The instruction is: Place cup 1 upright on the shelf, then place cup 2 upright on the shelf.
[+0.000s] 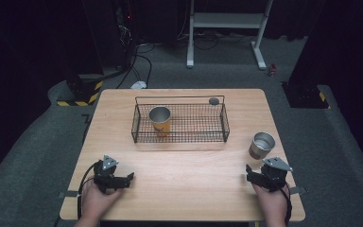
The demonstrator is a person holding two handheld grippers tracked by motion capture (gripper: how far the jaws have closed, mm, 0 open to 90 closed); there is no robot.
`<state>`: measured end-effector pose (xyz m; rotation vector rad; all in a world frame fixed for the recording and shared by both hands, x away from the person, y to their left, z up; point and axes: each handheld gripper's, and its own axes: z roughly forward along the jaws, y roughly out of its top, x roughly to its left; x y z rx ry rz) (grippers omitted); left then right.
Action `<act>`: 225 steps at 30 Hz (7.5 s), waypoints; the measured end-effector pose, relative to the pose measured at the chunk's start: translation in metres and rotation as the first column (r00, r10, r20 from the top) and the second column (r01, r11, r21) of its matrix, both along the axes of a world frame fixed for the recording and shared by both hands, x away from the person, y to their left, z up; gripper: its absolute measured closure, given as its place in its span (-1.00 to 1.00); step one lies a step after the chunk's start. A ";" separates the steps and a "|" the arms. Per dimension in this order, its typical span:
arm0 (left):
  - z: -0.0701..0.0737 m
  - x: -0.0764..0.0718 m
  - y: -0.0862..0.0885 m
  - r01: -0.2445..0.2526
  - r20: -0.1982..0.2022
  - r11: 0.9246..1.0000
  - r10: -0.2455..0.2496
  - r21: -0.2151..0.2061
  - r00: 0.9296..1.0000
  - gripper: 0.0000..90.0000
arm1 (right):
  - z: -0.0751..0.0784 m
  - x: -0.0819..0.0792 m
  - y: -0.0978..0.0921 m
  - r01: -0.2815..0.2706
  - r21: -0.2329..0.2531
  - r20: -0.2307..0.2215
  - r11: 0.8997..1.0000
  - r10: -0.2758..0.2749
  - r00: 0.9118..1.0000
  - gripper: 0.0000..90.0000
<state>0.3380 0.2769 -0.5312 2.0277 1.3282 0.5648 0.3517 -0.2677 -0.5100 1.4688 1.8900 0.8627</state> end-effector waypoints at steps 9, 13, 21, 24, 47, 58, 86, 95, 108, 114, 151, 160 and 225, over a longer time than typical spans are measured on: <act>0.000 0.000 0.000 0.000 0.000 1.000 0.000 0.000 1.000 -1.00 | 0.001 0.002 -0.001 -0.001 -0.001 0.011 1.000 0.001 1.000 -0.77; 0.000 0.000 0.000 0.000 0.000 1.000 0.000 0.000 1.000 -1.00 | 0.003 0.003 -0.003 0.004 0.006 0.014 1.000 -0.004 1.000 -0.77; 0.000 0.000 0.000 0.000 0.000 1.000 0.000 0.000 1.000 -1.00 | 0.004 0.007 -0.005 0.014 0.007 0.021 1.000 -0.014 1.000 -0.77; 0.000 0.000 0.000 0.000 0.000 1.000 0.000 0.000 1.000 -1.00 | 0.004 0.009 -0.008 0.020 0.014 0.026 1.000 -0.021 0.999 -0.77; 0.000 0.000 0.000 -0.002 -0.001 1.000 0.002 0.001 1.000 -0.99 | 0.010 0.013 -0.013 0.034 0.041 0.057 0.999 -0.036 0.998 -0.77; 0.000 0.000 0.000 -0.002 -0.001 1.000 0.002 0.002 1.000 -0.99 | 0.011 0.014 -0.013 0.033 0.045 0.060 0.998 -0.035 0.998 -0.77; 0.000 0.000 0.000 -0.002 -0.001 1.000 0.002 0.001 1.000 -0.99 | 0.008 0.059 -0.023 0.055 0.100 0.074 0.993 -0.063 0.995 -0.76; 0.000 0.000 0.000 -0.002 -0.001 1.000 0.002 0.002 1.000 -0.99 | 0.007 0.071 -0.016 0.055 0.092 0.079 0.994 -0.062 0.995 -0.70; 0.000 0.000 0.000 -0.002 -0.001 1.000 0.002 0.001 1.000 -0.99 | 0.008 0.066 -0.015 0.046 0.080 0.084 0.996 -0.052 0.995 -0.59; 0.000 0.000 0.000 -0.002 -0.002 1.000 0.002 0.001 1.000 -0.99 | 0.014 0.057 -0.011 0.027 0.079 0.111 0.997 -0.035 0.993 -0.59; 0.000 0.000 0.000 0.000 -0.006 1.000 0.000 0.004 1.000 -0.99 | 0.055 0.014 0.077 -0.113 0.094 0.183 0.989 0.095 0.979 -0.59; 0.000 0.001 0.000 -0.001 -0.004 1.000 0.001 0.000 1.000 -0.99 | 0.068 0.009 0.090 -0.112 0.101 0.208 0.989 0.089 0.974 -0.59; 0.000 0.001 -0.001 -0.005 -0.005 1.000 0.005 -0.002 1.000 -0.99 | 0.112 0.092 0.151 -0.191 0.124 0.238 0.974 0.157 0.958 -0.59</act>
